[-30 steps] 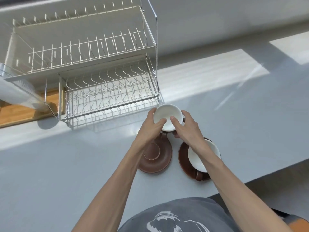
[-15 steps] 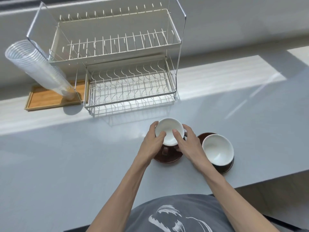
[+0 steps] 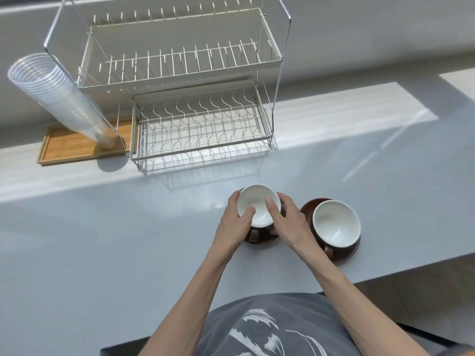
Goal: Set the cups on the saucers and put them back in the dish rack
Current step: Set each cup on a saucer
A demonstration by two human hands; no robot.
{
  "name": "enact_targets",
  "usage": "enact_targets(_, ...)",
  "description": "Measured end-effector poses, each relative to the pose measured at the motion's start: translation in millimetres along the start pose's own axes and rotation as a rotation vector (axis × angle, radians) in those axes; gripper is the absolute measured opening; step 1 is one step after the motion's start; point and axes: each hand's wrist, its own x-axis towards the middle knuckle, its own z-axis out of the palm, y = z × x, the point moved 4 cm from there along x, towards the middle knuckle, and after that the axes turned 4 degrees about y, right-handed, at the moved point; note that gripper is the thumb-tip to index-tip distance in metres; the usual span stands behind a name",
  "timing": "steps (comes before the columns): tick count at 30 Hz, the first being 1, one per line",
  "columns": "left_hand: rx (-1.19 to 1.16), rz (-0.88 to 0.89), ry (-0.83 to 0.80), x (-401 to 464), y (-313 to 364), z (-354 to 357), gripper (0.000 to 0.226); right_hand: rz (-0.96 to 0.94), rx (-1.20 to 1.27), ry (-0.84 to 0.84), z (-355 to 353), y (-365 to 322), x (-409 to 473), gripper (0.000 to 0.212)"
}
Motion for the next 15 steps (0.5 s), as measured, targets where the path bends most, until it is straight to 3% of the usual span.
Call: enact_targets(15,0.109,0.036,-0.007,-0.6,-7.3,-3.1,0.065,-0.028,-0.028,-0.035,-0.9,8.2,-1.7,0.060)
